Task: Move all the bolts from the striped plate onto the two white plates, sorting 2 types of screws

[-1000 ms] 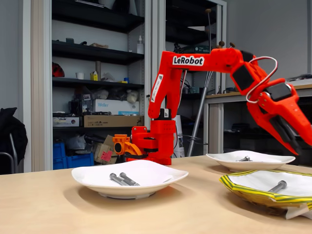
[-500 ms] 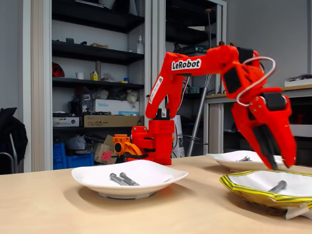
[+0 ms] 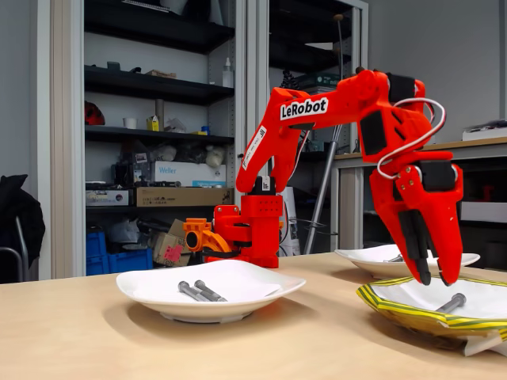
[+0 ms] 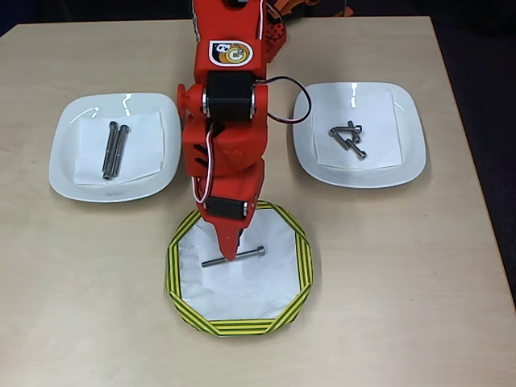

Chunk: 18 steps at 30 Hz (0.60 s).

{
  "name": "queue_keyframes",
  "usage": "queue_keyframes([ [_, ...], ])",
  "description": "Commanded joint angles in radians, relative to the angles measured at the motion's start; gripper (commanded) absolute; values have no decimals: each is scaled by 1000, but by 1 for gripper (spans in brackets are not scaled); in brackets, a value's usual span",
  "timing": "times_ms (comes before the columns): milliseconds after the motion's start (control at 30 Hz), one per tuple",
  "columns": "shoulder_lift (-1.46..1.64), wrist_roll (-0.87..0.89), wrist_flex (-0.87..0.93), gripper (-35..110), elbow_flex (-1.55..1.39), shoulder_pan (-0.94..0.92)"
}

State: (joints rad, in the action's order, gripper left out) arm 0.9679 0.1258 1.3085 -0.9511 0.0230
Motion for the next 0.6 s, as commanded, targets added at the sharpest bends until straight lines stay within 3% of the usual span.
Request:
queue_keyframes([
  [0,-3,8,-28,12,37,34],
  [567,-51,26,-29,10,34,60],
])
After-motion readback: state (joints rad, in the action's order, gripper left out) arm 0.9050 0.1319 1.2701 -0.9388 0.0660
